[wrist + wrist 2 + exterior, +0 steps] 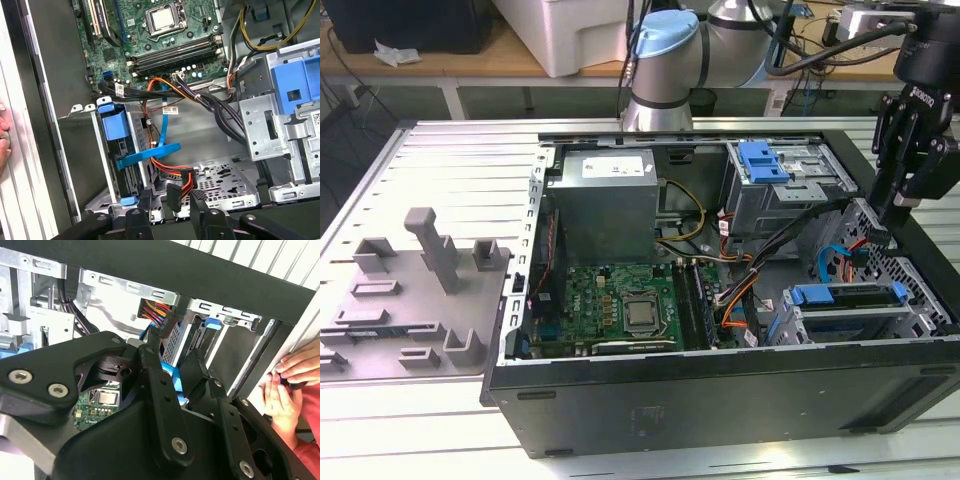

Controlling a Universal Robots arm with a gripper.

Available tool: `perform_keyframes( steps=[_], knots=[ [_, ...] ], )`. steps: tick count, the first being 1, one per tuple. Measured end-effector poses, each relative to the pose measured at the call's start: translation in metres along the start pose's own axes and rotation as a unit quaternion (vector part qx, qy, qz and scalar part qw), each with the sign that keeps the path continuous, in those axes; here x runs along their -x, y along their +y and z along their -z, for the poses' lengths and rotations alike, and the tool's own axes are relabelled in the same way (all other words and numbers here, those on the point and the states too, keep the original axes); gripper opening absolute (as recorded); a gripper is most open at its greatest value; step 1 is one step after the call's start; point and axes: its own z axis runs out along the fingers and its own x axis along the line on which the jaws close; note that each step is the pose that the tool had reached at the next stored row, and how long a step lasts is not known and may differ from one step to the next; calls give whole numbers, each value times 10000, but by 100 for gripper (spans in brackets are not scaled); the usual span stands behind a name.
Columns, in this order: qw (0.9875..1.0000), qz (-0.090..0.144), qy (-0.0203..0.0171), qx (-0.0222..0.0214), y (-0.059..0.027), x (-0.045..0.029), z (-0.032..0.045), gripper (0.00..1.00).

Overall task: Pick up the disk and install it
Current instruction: 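Insert the first disk wire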

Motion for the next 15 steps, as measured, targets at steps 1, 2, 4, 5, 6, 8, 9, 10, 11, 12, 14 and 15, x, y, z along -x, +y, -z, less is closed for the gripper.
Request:
perform_keyframes(
  steps=[1,2,4,5,6,8,9,10,11,12,14,15],
  knots=[
    [10000,-2,45,-9,0,22,-2,44],
    [10000,-4,84,-16,0,39,-3,44],
    [9999,-6,141,-28,2,67,-7,44],
    [9999,-7,169,-33,3,79,-8,44],
    [9997,-9,224,-44,6,95,-12,44],
    [9995,-12,305,-60,11,120,-18,44],
    [9994,-14,334,-65,14,130,-20,44],
    [9993,-17,356,-70,17,143,-22,44],
    [9992,-17,388,-77,22,169,-22,44],
    [9991,-18,412,-82,28,193,-22,44],
    [9990,-18,440,-88,33,216,-24,44],
    [9989,-18,467,-95,37,232,-29,44]
  ],
)
